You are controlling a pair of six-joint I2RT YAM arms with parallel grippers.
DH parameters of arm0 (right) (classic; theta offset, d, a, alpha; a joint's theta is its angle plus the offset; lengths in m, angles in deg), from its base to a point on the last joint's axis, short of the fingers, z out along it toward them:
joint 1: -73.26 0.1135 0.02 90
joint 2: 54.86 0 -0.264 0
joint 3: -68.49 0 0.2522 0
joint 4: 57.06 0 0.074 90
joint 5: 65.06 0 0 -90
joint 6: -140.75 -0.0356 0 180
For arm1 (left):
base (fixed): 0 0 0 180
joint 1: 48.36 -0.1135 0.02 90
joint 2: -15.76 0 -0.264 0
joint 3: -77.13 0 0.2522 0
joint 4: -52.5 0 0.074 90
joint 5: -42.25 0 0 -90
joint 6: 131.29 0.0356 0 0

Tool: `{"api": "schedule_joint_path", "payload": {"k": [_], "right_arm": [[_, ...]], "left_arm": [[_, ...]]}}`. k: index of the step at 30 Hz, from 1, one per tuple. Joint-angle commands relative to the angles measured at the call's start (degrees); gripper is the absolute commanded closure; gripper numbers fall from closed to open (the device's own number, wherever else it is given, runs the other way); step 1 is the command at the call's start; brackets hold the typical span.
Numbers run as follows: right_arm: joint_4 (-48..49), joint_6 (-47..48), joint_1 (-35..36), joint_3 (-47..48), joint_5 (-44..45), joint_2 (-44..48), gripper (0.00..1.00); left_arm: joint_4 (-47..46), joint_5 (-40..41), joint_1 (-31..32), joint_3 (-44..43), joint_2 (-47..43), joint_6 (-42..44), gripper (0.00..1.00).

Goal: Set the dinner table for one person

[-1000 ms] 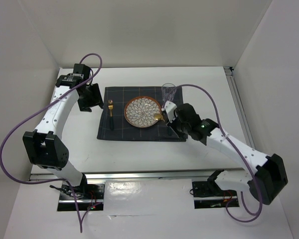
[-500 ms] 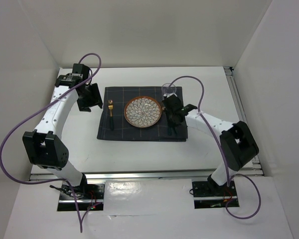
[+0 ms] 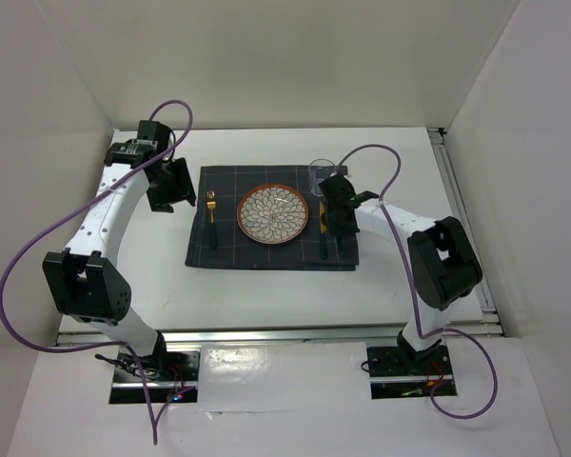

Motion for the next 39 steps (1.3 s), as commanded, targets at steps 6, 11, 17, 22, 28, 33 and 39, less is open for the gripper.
{"api": "schedule_joint_path", "payload": {"k": [6, 11, 17, 22, 28, 33, 39], "right_arm": [[1.5, -2.7, -0.4, 4.3, 1.6, -2.2, 0.64], [-1.3, -2.7, -0.4, 6.7, 2.9, 0.6, 0.38], [-7.2, -3.7, -3.9, 9.3, 7.9, 9.8, 0.13], [-6.2, -6.9, -12.7, 4.9, 5.0, 21.8, 0.01], [-9.2, -6.1, -24.2, 4.7, -7.7, 24.8, 0.00], [-13.4, -10.6, -26.2, 7.1, -8.7, 20.4, 0.00], [-13.5, -10.1, -26.7, 7.7, -10.1, 19.8, 0.00]], "left_arm": [[0.5, -0.7, -0.3, -2.7, -0.5, 0.4, 0.30], [0.5, -0.1, -0.3, -2.7, -0.5, 0.4, 0.30], [0.5, -0.1, -0.3, -2.7, -0.5, 0.4, 0.30], [0.5, -1.2, -0.3, -3.2, -0.5, 0.4, 0.30], [0.5, -2.4, -0.3, -3.2, -0.5, 0.4, 0.30], [0.5, -2.4, -0.3, -3.2, -1.9, 0.4, 0.30], [1.1, -2.4, -0.3, -2.7, -3.5, 0.4, 0.30]]}}
